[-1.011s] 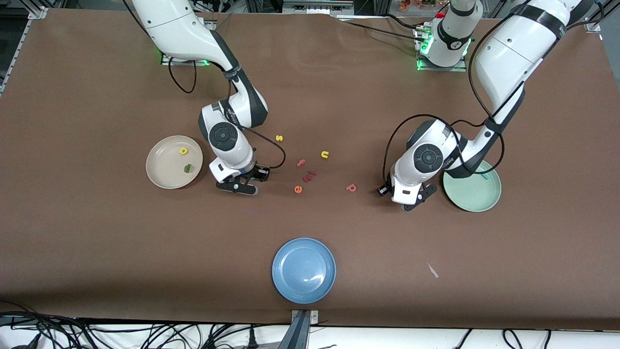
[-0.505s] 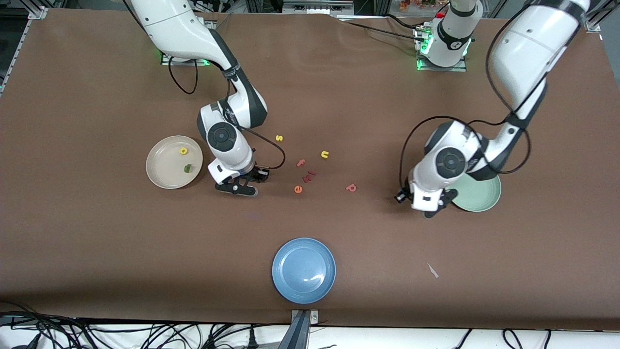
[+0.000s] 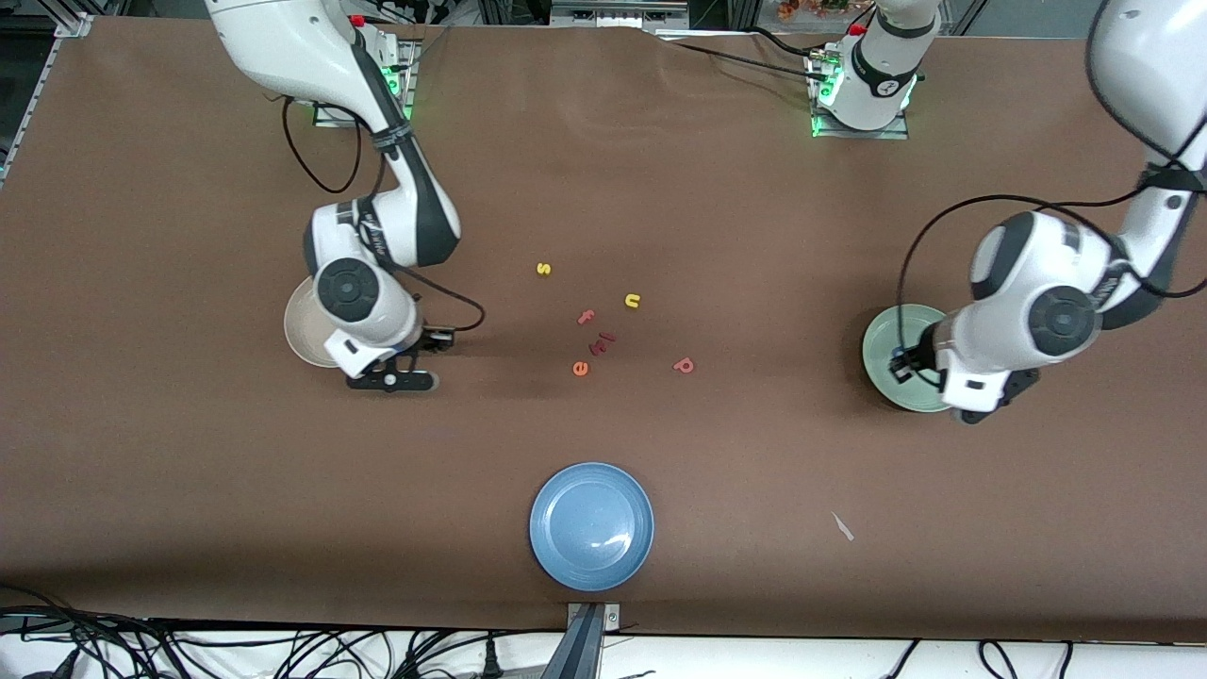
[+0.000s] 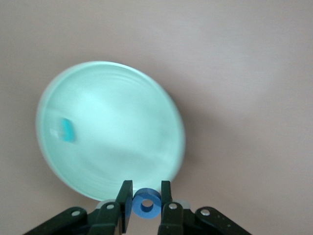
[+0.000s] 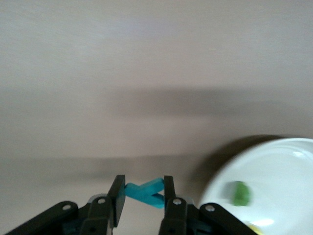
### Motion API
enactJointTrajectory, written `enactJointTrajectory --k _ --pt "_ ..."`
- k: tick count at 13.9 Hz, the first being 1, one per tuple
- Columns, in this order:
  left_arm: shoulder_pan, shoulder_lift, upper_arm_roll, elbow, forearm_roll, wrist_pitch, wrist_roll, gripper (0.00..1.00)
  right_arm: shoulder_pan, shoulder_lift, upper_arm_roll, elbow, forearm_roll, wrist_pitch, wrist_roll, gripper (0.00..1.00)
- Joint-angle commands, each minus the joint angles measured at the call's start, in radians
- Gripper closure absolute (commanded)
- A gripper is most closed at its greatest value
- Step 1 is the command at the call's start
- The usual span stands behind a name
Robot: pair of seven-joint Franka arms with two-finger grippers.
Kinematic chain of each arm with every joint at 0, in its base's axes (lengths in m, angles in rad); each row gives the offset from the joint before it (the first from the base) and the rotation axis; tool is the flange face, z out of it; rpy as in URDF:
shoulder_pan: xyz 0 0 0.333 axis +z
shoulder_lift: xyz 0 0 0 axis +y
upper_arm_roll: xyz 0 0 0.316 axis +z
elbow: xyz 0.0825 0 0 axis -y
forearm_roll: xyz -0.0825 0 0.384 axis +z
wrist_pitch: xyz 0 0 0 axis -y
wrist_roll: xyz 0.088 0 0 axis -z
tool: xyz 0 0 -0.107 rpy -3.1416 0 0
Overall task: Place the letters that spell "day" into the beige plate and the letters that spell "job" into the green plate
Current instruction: 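Drop the cyan Y in white plate while the left gripper drops blue ring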
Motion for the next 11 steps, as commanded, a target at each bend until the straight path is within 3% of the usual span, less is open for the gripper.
enactJointTrajectory --k 1,5,6,8,9,11 --pt "0.083 0.031 -0.015 -0.028 0.035 -0.013 0.122 1.0 0.003 -0.031 -0.065 -0.037 0.016 -0.053 -0.124 0.73" --pt "0.1 0.145 -0.001 -0.027 0.166 0.021 0.131 1.0 0.0 -0.074 -0.168 -0.152 0.027 -0.049 -0.318 0.73" --pt "0.1 0.151 0.0 -0.027 0.167 0.03 0.128 0.83 -0.001 -0.074 -0.183 -0.171 0.036 -0.041 -0.345 0.73" --pt "0.1 0.149 0.0 -0.024 0.165 0.03 0.123 0.13 -0.024 -0.066 -0.187 -0.198 0.044 0.006 -0.377 0.73" --pt "0.1 0.14 -0.001 -0.018 0.156 0.021 0.122 0.0 -0.033 -0.052 -0.187 -0.203 0.045 0.025 -0.386 0.73" --pt "0.094 0.097 -0.027 -0.013 0.138 0.018 0.117 0.0 -0.038 -0.04 -0.187 -0.227 0.051 0.065 -0.386 0.7"
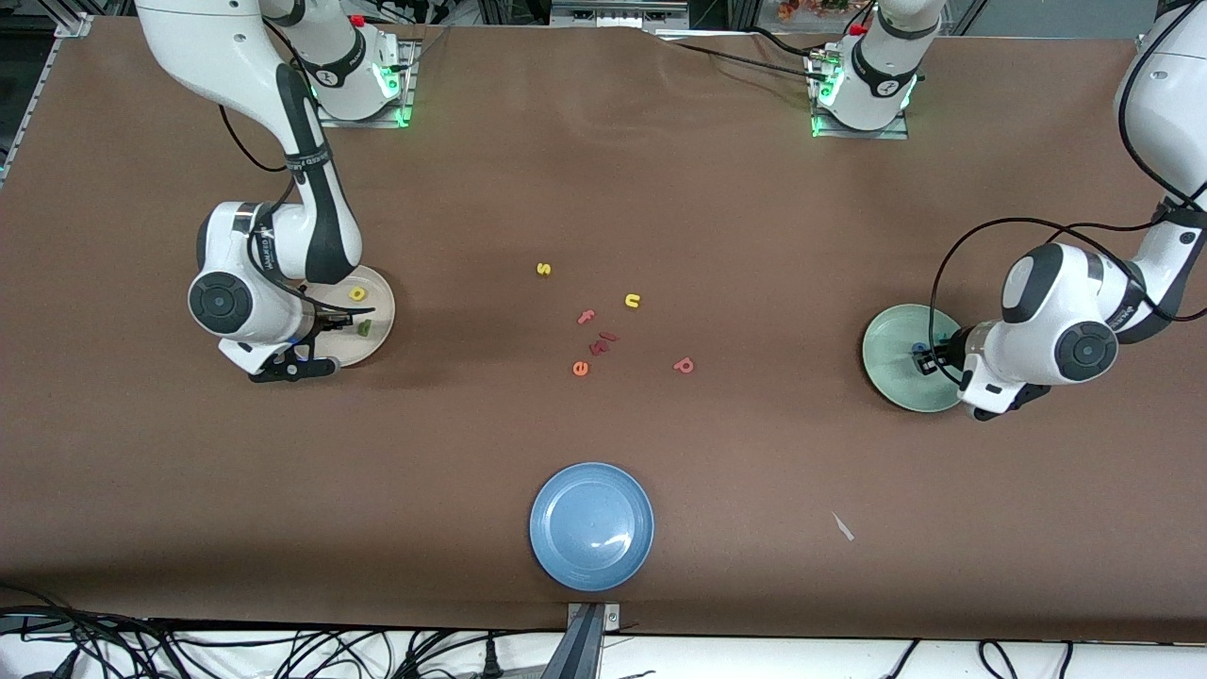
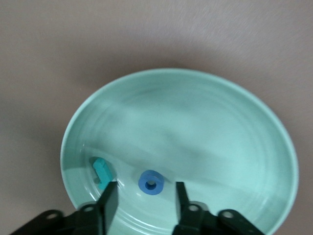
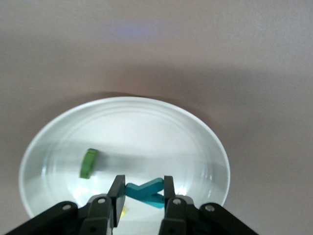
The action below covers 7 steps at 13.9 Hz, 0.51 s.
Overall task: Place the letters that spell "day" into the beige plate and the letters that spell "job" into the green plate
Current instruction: 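Drop the cyan Y in white plate while the left gripper drops blue ring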
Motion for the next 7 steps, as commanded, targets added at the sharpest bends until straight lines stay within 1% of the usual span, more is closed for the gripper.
enactJointTrajectory --k 1,2,3,4,5,6,7 --pt "-0.006 -0.082 -0.057 0.008 -0.03 -0.024 -0.016 0.0 -0.007 -0.005 0.003 -0.036 0.026 0.047 -0.028 0.54" --pt "-0.005 -0.099 -0.097 0.013 -0.078 -0.025 -0.036 0.0 -0.007 -0.007 0.003 -0.035 0.026 0.046 -0.024 0.12" --pt "-0.013 -0.107 -0.14 0.019 -0.112 -0.041 -0.079 0.0 -0.007 -0.013 0.005 -0.028 0.026 0.035 -0.011 0.0" --pt "-0.028 -0.107 -0.187 0.019 -0.115 -0.048 -0.137 0.0 -0.006 -0.018 0.006 -0.016 0.026 0.012 -0.01 0.0" --pt "-0.066 -0.105 -0.209 0.02 -0.109 -0.045 -0.205 0.0 -0.006 -0.022 0.006 0.007 0.028 -0.025 -0.01 0.0" --pt "-0.128 -0.099 -0.209 0.026 -0.104 -0.036 -0.258 0.0 -0.006 -0.025 0.005 0.045 0.026 -0.072 -0.01 0.0" --pt "-0.201 -0.091 -0.202 0.054 -0.101 -0.025 -0.291 0.0 -0.006 -0.025 0.005 0.1 0.026 -0.138 -0.01 0.0"
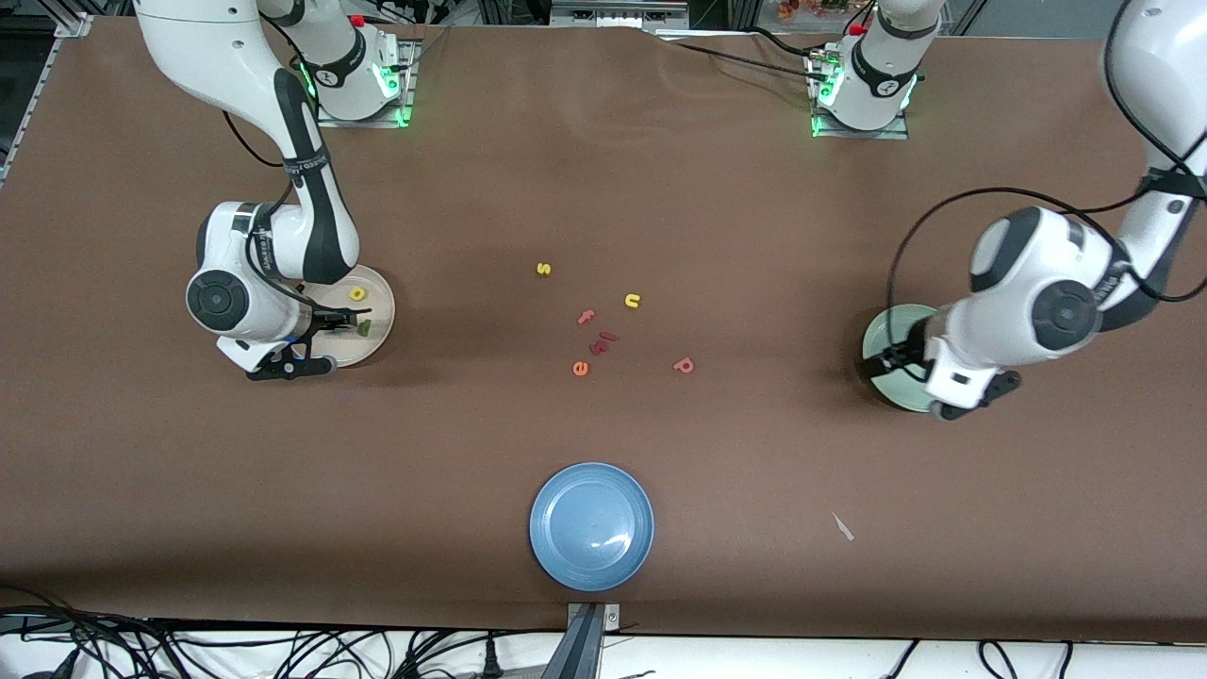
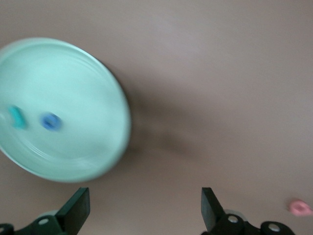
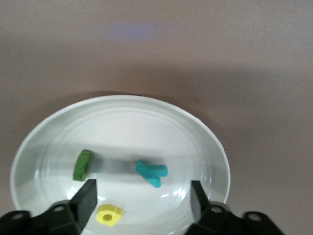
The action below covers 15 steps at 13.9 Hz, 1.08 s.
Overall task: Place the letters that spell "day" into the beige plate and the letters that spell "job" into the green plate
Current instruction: 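Drop the cyan Y in white plate while the left gripper drops blue ring, then reach the left gripper to pink letter while the right gripper returns to rest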
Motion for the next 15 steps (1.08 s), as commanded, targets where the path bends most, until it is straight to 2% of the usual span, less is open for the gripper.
enactJointTrajectory --k 1,3,6,8,10,12,13,15 --pt "-0.181 0.015 0.038 0.042 -0.008 0.02 -0.097 0.0 -0.003 -0.018 0.003 0.14 0.016 -0.18 -0.007 0.0" --pt "-0.333 0.049 0.119 0.061 -0.008 0.099 -0.141 0.0 -0.003 -0.02 0.003 0.238 0.016 -0.306 -0.005 0.0" --pt "-0.63 0.104 0.347 0.154 -0.011 0.169 -0.15 0.0 -0.005 -0.02 0.001 0.398 0.013 -0.512 -0.008 0.0" --pt "-0.769 0.163 0.467 0.22 -0.014 0.17 -0.144 0.0 -0.005 -0.021 -0.01 0.508 0.013 -0.647 -0.008 0.0" --pt "-0.805 0.215 0.489 0.257 -0.016 0.18 -0.135 0.0 -0.006 -0.031 -0.023 0.622 0.013 -0.788 -0.014 0.0" --pt "-0.808 0.227 0.489 0.256 -0.02 0.273 -0.137 0.0 -0.014 -0.116 -0.01 0.625 0.007 -0.819 -0.011 0.0" --pt "-0.817 0.235 0.489 0.254 -0.019 0.287 -0.135 0.01 -0.025 -0.165 0.012 0.606 0.008 -0.824 -0.013 0.0" --pt "-0.822 0.246 0.489 0.259 -0.011 0.292 -0.134 0.03 -0.108 -0.259 0.122 0.529 -0.015 -0.799 0.031 0.0"
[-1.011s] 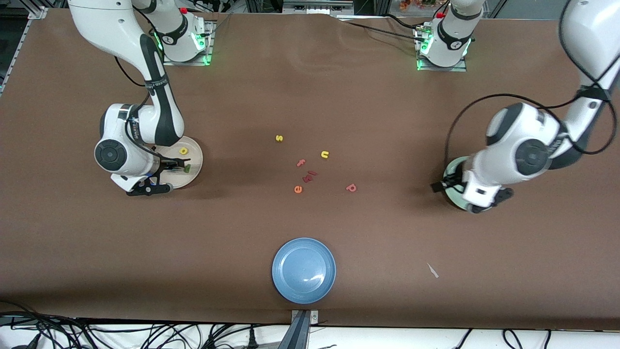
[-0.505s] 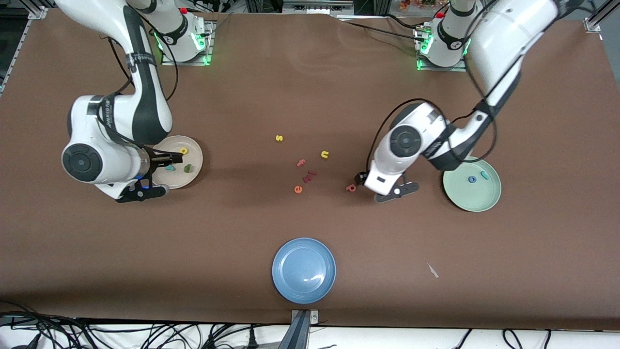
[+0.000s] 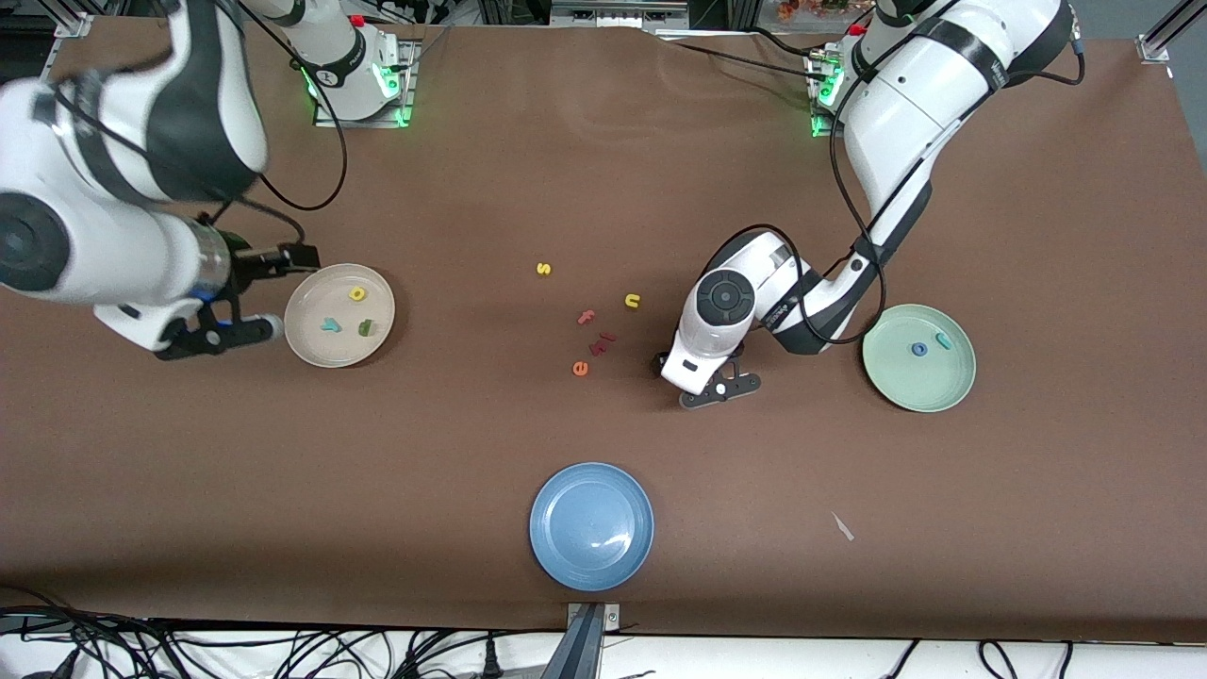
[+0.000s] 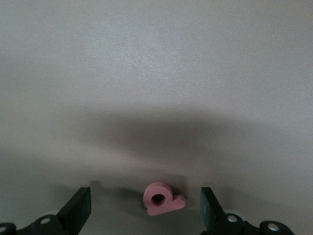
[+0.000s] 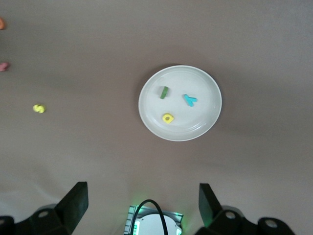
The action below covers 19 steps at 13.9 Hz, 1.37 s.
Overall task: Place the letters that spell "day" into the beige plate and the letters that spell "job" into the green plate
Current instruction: 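Reach the left gripper to pink letter while the right gripper returns to rest, then grasp the pink letter with the left gripper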
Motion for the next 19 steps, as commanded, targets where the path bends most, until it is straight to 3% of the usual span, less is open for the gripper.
enactJointTrajectory --k 1,3,5,6,10,12,15,19 --pt "-0.018 0.014 0.009 0.03 -0.01 0.01 0.021 0.07 -0.14 -0.139 0.168 -0.145 -0.016 0.052 0.1 0.0" --pt "-0.018 0.017 0.009 0.03 -0.01 0.012 0.021 0.13 -0.223 -0.235 0.283 -0.301 -0.079 0.193 0.211 0.0" --pt "-0.027 0.024 0.007 0.028 -0.013 0.012 0.02 0.27 -0.355 -0.34 0.447 -0.46 -0.175 0.362 0.261 0.0" --pt "-0.03 0.032 0.007 0.028 -0.018 0.012 0.02 0.34 -0.398 -0.351 0.484 -0.478 -0.174 0.391 0.285 0.0" --pt "-0.03 0.04 0.007 0.028 -0.027 0.012 0.017 0.47 -0.457 -0.366 0.484 -0.394 -0.15 0.351 0.267 0.0" --pt "-0.027 0.04 0.007 0.028 -0.029 0.012 0.012 0.63 -0.506 -0.366 0.492 -0.325 -0.141 0.251 0.25 0.0" --pt "-0.021 0.04 0.007 0.028 -0.029 0.012 0.009 0.8 -0.532 -0.365 0.494 -0.322 -0.138 0.237 0.143 0.0" --pt "-0.007 0.024 0.004 0.03 -0.032 0.001 0.003 0.83 -0.537 -0.363 0.492 -0.335 -0.137 0.304 0.161 0.0"
